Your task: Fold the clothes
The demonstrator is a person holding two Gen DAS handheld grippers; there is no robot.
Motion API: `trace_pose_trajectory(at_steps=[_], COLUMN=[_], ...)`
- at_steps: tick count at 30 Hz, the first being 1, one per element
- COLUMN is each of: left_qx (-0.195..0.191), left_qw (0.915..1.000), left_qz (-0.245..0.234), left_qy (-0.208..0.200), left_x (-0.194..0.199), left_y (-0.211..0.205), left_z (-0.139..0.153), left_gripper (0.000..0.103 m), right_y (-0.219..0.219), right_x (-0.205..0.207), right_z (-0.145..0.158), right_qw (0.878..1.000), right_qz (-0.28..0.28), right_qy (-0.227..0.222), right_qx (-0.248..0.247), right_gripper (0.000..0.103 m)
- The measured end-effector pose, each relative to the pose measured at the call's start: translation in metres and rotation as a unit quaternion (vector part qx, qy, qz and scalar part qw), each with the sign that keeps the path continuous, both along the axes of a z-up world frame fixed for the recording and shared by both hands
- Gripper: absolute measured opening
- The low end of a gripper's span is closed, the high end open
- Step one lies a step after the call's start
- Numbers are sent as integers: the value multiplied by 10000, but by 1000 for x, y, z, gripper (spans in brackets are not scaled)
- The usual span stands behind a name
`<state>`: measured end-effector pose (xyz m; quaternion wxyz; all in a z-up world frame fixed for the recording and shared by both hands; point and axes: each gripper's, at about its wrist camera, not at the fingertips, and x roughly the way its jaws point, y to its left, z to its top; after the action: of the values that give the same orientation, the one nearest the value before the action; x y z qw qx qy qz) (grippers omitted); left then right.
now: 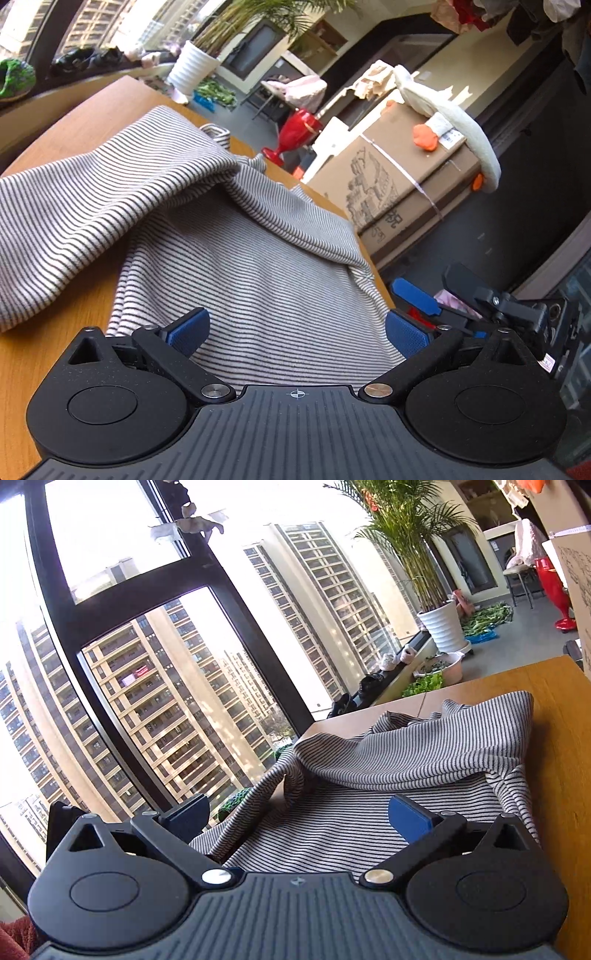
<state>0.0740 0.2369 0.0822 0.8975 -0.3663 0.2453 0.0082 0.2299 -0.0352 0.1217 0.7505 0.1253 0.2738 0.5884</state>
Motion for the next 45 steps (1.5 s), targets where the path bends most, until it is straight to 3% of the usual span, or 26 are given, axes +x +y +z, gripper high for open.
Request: trace_pose_trajectory(at_steps=[5,9,12,15,19,22,23,25,27,29,33,36,45], left_qx=[182,62,-182,-397,-316,-194,-155,-120,-136,-162,290,801,2135], left_qw=[9903,9743,9701,9710,9681,9677,9684,9681,9661,9641,9664,9641,9441], left_qz=[1355,2208,2337,2217,2205,2216,2193,2188,2235,2329,2346,2401,2511], left_qy=[234,445,623,801,1146,1185,1182,1213,1286,1266,1008,800,80], left_x=[-57,-85,-82,-74,-57,-49,-46,-40,-36,-36,-35,-31,-7], left_y=[46,71,77,76,71,68,67,68,71,74,76,77,68], left_z=[26,35,31,23,15,10,10,8,5,7,36,74,206], left_gripper=[103,97,84,84,84,82,77,38,17,12,6,5,5], right_y=[-3,-6,-17,-25,-29,-31,-30,-30,-29,-29,-31,-32,-36], right_x=[-26,-29,-28,-25,-21,-22,-23,-24,-26,-27,-29,-30,-28], right_z=[-8,-5,-5,-5,-6,-6,-6,-6,-6,-7,-5,-5,-5], right_qw=[9963,9940,9902,9908,9926,9925,9926,9927,9928,9927,9913,9915,9915], right_qz=[700,1018,1252,1125,930,913,908,902,887,874,921,876,736], right_qy=[-492,-337,-60,76,198,195,173,140,105,66,33,11,21], right_qx=[66,233,615,752,758,791,789,786,797,828,943,960,1070], right_gripper=[103,103,103,103,103,103,103,103,103,103,103,103,103])
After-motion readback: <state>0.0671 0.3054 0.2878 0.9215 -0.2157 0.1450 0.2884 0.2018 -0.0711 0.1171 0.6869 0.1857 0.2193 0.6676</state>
